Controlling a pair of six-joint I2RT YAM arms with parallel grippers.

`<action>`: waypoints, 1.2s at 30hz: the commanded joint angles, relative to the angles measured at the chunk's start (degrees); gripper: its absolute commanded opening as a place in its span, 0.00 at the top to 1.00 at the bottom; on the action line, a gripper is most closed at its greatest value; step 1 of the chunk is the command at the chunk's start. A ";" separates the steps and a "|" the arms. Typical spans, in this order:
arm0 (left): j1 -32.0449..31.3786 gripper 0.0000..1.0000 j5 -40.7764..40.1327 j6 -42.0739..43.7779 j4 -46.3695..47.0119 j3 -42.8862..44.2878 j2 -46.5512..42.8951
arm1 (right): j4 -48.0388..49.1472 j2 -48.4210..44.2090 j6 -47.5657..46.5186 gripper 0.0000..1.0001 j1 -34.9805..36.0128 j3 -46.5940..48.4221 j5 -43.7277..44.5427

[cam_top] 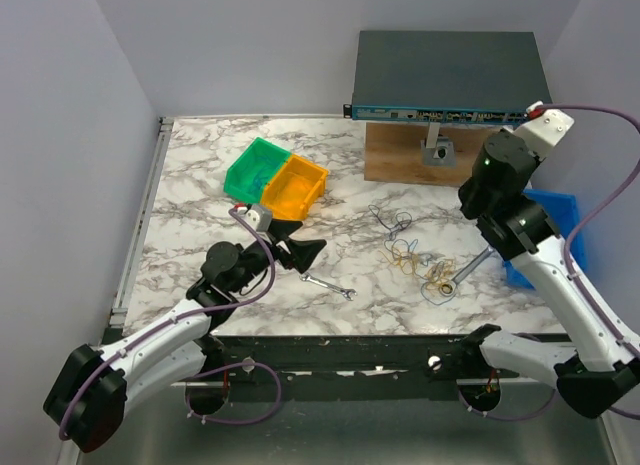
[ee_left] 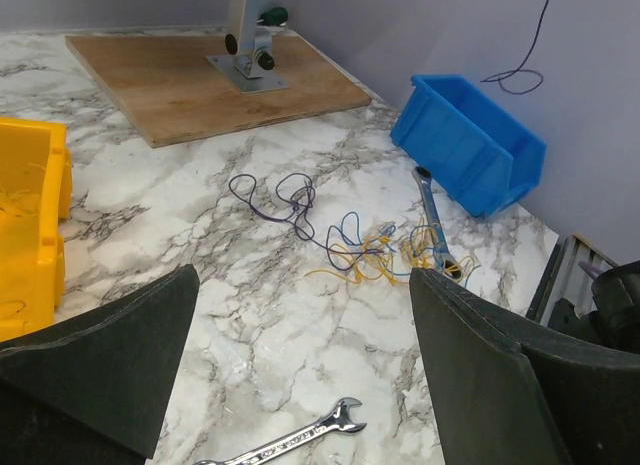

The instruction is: Untangle the cables

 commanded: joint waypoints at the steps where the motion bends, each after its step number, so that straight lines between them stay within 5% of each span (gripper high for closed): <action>1: -0.15 0.10 1.20 0.27 2.52 0.55 1.45 | 1.65 4.83 -5.96 0.99 -11.02 1.06 6.33; 9: -0.19 0.11 1.80 -0.47 3.80 -0.22 2.00 | 3.46 9.07 4.84 0.99 -36.23 -3.89 2.51; 16: -0.17 0.11 3.34 -0.74 4.46 0.47 3.52 | 5.23 17.13 15.00 0.93 -39.67 -8.37 12.49; 20: -0.20 0.11 2.81 -0.24 4.01 0.21 2.64 | -3.60 17.82 30.48 0.86 -40.37 -12.75 5.11; 25: -0.18 0.11 2.21 0.23 3.38 -0.14 1.57 | -17.57 23.26 48.41 0.89 -44.52 -10.61 -3.55; 26: -0.15 0.11 2.21 0.23 3.37 -0.17 1.60 | -21.71 24.79 52.76 0.83 -44.73 -8.85 -3.40; 28: -0.17 0.11 2.21 0.31 3.43 -0.14 1.66 | -31.85 27.42 61.10 0.50 -44.75 -5.25 -2.58; 30: -0.19 0.11 2.26 0.31 3.48 0.01 1.94 | -39.29 29.30 66.55 0.31 -44.75 -2.52 -2.69; 33: -0.16 0.11 2.64 0.31 3.55 0.21 2.44 | -45.74 30.51 69.07 0.20 -44.77 0.00 -6.46; 36: -0.15 0.11 2.70 0.39 3.31 0.32 2.49 | -39.97 28.72 58.69 0.17 -44.76 -1.55 -16.34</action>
